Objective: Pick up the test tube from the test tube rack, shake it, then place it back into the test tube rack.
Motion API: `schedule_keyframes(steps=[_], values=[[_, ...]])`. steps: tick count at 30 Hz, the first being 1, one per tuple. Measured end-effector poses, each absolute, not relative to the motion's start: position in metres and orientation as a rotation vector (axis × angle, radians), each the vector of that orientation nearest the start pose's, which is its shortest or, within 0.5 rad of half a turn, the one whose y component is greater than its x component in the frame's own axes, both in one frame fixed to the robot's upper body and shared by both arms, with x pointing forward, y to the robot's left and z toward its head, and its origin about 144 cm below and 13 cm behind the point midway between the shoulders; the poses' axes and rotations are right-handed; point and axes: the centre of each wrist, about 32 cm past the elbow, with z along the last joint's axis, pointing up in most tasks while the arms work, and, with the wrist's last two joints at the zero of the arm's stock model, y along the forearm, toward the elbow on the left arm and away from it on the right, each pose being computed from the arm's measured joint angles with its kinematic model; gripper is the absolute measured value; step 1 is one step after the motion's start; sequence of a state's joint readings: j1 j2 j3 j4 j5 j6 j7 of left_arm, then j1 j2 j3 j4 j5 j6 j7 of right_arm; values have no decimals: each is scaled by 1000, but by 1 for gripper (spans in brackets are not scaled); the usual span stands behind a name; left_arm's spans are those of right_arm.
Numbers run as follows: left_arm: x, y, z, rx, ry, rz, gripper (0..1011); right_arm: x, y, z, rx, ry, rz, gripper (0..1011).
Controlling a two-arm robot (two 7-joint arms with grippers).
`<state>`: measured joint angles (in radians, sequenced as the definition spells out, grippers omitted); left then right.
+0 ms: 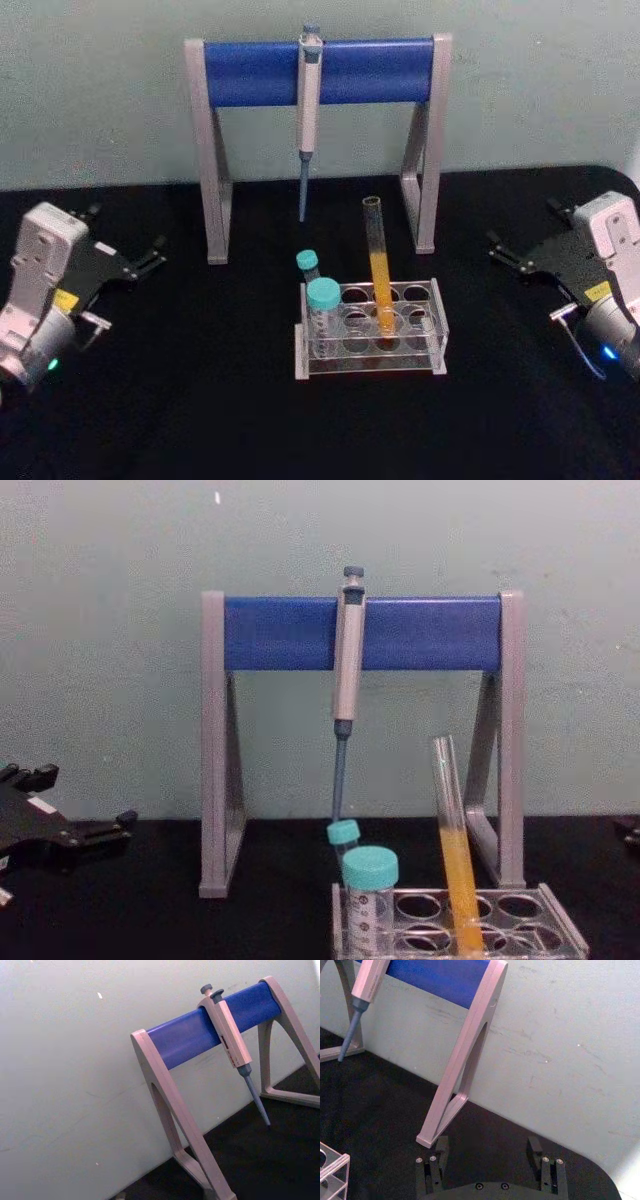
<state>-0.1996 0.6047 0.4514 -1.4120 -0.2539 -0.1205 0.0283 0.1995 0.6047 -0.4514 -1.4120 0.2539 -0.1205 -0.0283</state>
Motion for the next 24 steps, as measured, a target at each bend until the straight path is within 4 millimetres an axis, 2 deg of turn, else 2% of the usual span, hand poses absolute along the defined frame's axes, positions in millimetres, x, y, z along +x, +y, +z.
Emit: schedule_keyframes(steps=[24], values=[[489, 310, 1140, 304, -285, 1248, 1001, 489, -310, 1140, -305, -285, -1248, 1000]])
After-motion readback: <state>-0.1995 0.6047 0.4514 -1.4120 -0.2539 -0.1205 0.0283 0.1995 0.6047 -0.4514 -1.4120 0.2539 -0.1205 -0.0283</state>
